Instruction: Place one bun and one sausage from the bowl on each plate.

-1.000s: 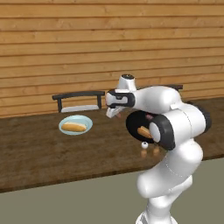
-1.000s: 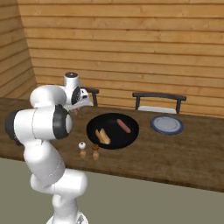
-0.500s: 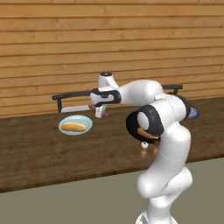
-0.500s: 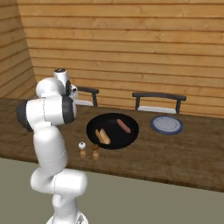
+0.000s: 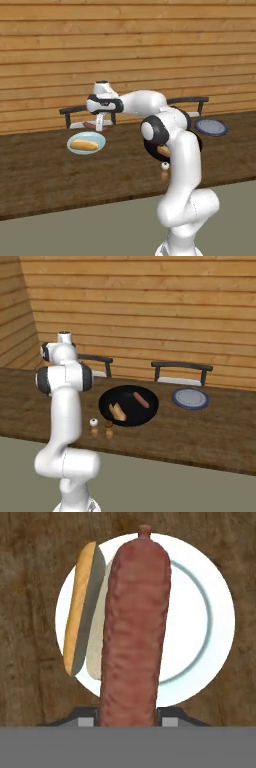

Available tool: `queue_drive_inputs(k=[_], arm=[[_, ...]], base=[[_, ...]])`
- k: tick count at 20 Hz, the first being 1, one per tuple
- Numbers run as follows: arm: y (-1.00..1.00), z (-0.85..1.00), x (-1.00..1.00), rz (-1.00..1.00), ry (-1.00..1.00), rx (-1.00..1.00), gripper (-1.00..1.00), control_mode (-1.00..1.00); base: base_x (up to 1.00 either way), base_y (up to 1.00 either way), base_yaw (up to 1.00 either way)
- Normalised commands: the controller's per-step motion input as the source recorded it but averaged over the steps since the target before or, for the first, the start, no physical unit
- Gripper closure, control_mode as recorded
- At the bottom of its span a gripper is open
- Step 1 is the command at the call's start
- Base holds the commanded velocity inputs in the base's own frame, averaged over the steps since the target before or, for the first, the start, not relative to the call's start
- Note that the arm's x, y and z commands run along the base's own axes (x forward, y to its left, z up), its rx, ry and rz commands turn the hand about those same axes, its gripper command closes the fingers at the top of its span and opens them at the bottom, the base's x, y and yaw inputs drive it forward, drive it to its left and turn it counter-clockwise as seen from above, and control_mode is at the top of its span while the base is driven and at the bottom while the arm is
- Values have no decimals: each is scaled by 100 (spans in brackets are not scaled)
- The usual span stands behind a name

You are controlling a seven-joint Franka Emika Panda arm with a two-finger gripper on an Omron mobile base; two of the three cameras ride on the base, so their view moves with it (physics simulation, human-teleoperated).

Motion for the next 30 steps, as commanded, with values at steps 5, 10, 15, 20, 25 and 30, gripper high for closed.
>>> queue_drive_inputs(k=[5,10,15,20,25,30], arm=[[36,-37,42,4,1,0,100,-100],[10,-48,-21,0,1,0,100,-100],[2,-32,-57,0,0,0,-100,-100],[2,-2,-14,0,-4,0,-100,-100],[-14,0,-4,0,-8,0,-100,-100],[-89,16,-91,0,-21,-2,-100,-100]], base=[[0,0,0],[0,0,0],[0,0,0],[0,0,0],[0,0,0],[0,0,0]])
